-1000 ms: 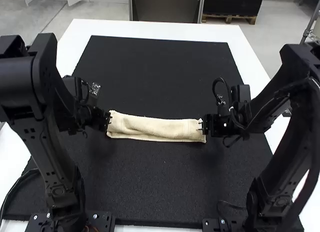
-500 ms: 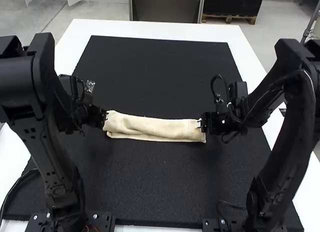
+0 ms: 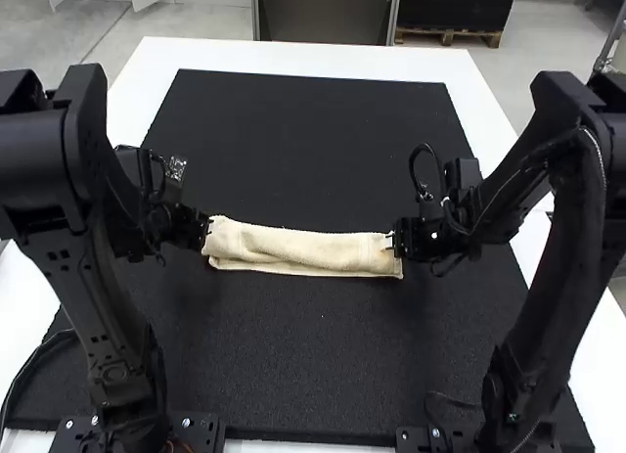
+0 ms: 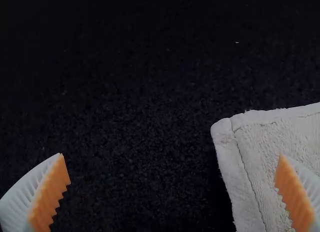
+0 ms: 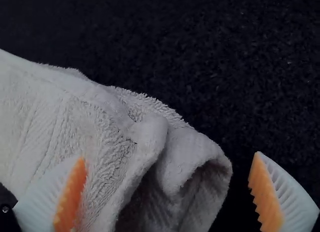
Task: Fold the towel.
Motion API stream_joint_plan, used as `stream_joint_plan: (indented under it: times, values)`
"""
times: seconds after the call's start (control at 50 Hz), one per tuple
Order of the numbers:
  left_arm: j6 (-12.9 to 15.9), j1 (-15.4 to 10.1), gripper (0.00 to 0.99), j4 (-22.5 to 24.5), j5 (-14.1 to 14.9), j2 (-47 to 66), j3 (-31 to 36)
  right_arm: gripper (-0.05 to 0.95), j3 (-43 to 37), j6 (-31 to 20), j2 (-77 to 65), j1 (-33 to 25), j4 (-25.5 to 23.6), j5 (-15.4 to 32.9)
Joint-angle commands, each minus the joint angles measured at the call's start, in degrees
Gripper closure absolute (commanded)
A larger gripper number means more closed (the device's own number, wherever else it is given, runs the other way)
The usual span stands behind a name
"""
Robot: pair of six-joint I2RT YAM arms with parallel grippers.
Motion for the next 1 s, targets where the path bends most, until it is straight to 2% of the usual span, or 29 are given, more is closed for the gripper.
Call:
stream_joint_plan:
  times: [0.0,0.16,0.18,0.2,0.3,0.74,0.84,0.98]
  values:
    - [-0.4,0.5,0.036,0.4,1.3,-1.0,0.7,0.3,0.9,0.5,0.8,0.9,-0.2,-2.7]
    - [-0.4,0.5,0.036,0.3,1.3,-1.0,0.6,0.49,1.0,0.7,0.8,0.9,-0.2,-2.7]
    - [-0.4,0.5,0.036,0.3,1.3,-1.0,0.6,0.55,1.0,0.8,0.8,0.9,-0.2,-2.8]
    - [-0.4,0.5,0.036,0.3,1.4,-1.0,0.6,0.68,1.1,1.2,0.8,0.9,-0.2,-3.0]
    - [-0.4,0.5,0.036,0.3,1.6,-1.0,0.5,0.92,1.3,1.0,0.8,0.8,-0.2,-3.1]
    - [-0.7,0.5,0.036,1.0,1.9,-1.0,0.6,0.92,2.1,1.7,-1.2,0.4,-1.2,-3.1]
    - [-3.7,1.0,0.036,2.9,2.1,-1.0,0.5,0.92,2.9,1.9,-2.9,0.4,-3.0,-4.3]
    - [-3.7,2.5,0.036,3.3,2.1,-1.0,0.7,0.92,3.6,3.0,-5.5,0.4,-4.5,-4.5]
